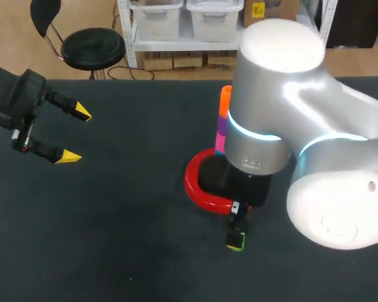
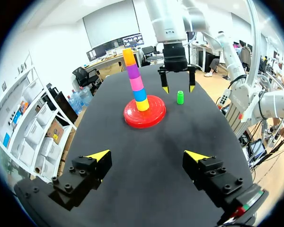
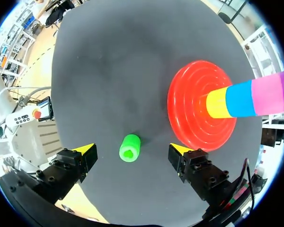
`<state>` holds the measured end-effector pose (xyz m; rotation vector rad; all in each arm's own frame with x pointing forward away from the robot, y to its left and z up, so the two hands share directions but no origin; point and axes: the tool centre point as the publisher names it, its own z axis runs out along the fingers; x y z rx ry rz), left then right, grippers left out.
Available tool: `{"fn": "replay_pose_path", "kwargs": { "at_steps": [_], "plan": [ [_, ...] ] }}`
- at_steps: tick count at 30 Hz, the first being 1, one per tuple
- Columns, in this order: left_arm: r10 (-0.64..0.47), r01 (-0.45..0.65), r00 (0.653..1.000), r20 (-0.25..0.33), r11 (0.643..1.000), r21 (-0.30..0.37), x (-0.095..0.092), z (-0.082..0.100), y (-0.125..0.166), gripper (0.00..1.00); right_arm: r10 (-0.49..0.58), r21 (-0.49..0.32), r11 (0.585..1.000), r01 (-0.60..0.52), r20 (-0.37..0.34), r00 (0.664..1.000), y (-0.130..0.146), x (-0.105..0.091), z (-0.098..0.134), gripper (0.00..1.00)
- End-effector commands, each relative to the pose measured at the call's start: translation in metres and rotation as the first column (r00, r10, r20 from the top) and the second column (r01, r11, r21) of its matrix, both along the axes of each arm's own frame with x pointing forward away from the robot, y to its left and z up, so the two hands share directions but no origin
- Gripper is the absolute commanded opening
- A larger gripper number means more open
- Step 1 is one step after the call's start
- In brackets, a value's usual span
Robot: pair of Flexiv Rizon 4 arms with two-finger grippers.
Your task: Pick up and stack the cylinders on the red base in this order: pink,purple,orange,green
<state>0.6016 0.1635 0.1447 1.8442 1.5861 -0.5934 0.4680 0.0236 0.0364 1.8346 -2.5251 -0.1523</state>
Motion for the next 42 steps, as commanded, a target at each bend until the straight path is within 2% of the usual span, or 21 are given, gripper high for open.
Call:
{"fn": "replay_pose_path", "kwargs": {
  "at_steps": [1, 18, 41, 42],
  "plan": [
    [-0.001, 0.001, 1.000, 0.004, 1.000, -0.004, -0.001, -0.001, 0.001, 1.00, 0.002, -0.008, 1.000, -0.002, 0.000, 1.000, 0.002, -0.002, -0.005, 1.00],
    [-0.001, 0.001, 1.000, 0.004, 1.000, -0.004, -0.001, -0.001, 0.001, 1.00, 0.021, -0.026, 0.999, -0.021, 0.000, 1.000, 0.005, -0.001, -0.021, 1.00],
    [-0.001, 0.001, 1.000, 0.004, 1.000, -0.004, -0.001, -0.001, 0.001, 1.00, -0.003, -0.037, 0.999, 0.004, 0.025, 1.000, -0.005, -0.001, -0.019, 1.00],
    [-0.001, 0.001, 1.000, 0.004, 1.000, -0.004, -0.001, -0.001, 0.001, 1.00, -0.003, -0.037, 0.999, 0.004, 0.025, 1.000, -0.005, -0.001, -0.019, 0.32]
  ]
}}
